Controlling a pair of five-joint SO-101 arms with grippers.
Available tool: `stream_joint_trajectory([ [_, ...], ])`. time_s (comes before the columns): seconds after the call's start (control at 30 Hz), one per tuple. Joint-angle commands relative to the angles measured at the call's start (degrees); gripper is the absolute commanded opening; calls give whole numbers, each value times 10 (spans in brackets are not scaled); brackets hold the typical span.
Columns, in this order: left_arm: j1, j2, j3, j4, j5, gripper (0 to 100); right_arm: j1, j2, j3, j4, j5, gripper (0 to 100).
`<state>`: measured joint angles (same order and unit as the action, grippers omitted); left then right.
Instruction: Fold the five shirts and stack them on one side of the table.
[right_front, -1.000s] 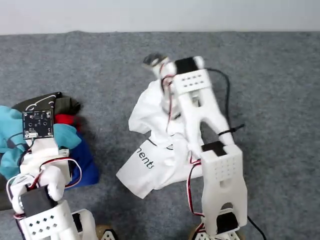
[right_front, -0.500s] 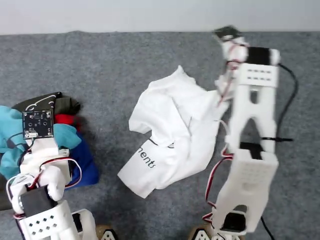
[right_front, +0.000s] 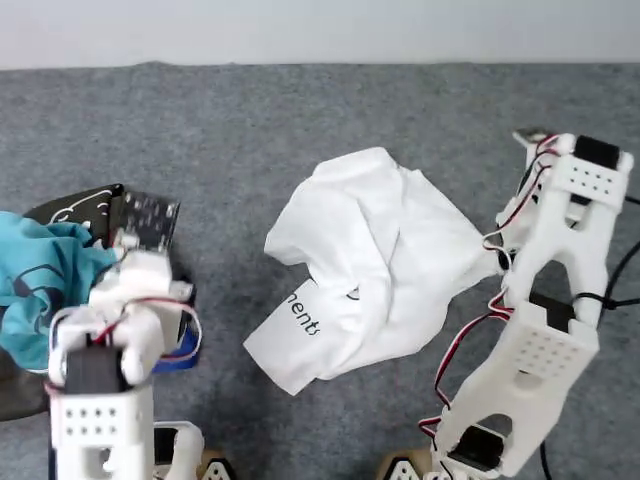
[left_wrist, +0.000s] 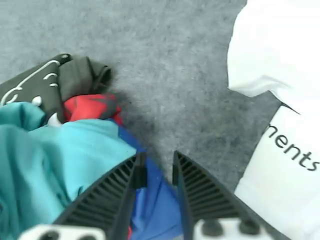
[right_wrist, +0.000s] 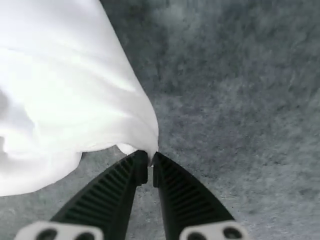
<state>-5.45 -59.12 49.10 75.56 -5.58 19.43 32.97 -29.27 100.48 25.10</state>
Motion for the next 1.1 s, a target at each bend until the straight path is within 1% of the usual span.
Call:
stream_joint_trajectory([
  [0.0, 35, 103, -102, 2, 4, 97, 6, -48, 4, 23, 5, 9],
  [0.23, 179, 291, -223, 62, 3, 111, -11, -47, 7, 23, 5, 9],
  [0.4, 251, 407, -276, 95, 4, 216, -19, -46, 7, 22, 4, 9],
  [0.5, 277, 469, -294, 98, 4, 240, -22, -46, 7, 22, 4, 9],
  [0.8, 364, 607, -307, 85, 3, 265, -25, -43, 7, 22, 0, 9],
  [1.0, 361, 696, -307, 44, 3, 260, -23, -44, 7, 22, 0, 9],
  [1.07, 361, 717, -311, 40, 2, 234, -22, -45, 7, 22, 0, 9],
])
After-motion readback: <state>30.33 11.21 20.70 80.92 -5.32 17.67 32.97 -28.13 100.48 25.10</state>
